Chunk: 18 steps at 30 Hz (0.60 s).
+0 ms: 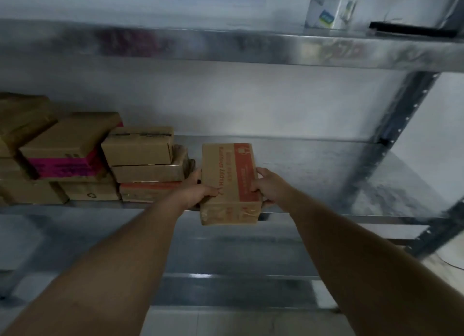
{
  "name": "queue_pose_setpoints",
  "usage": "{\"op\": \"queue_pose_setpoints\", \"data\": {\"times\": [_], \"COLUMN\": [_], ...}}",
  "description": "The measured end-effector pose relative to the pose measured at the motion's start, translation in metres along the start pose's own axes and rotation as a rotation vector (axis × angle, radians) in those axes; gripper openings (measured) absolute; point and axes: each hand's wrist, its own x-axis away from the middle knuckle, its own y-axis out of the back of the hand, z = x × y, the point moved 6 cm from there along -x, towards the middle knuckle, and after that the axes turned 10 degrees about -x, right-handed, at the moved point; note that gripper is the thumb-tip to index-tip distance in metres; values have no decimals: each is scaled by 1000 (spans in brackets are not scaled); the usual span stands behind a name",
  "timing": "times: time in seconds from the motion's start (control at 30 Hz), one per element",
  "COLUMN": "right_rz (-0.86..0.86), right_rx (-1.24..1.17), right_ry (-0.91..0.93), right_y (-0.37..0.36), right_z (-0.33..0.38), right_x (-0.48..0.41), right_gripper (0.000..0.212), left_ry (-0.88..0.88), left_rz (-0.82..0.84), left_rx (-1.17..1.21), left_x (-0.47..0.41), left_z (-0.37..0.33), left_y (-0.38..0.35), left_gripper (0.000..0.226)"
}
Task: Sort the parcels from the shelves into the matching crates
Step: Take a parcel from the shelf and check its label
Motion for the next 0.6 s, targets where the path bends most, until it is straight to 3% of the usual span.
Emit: {"op": "queue_pose_setpoints", "data": {"times": [0.13, 0.23, 0.33, 0.43, 0.6], "right_rz": [-66, -172, -277, -337, -478], "right_rx": [-62, -153, -248, -287, -297], "right_ry": [-18, 30, 30, 47, 21], "right_y": [10, 24, 40, 51, 73], "right_z": [-1, 4, 5, 7, 0], "right_x": [16, 32, 45, 60, 78], "right_gripper": [65, 48, 14, 41, 65], "left_ry": [-134, -192, -205, -273, -308], "left_rz": [43, 35, 47, 53, 127], "left_rx": [-72, -42, 59, 84, 52], "left_x": [4, 2, -5, 0, 19], "left_z": [-17, -30, -37, -56, -89], "left_y": [1, 1, -2, -11, -33], "left_gripper": [88, 88, 52, 30, 57]}}
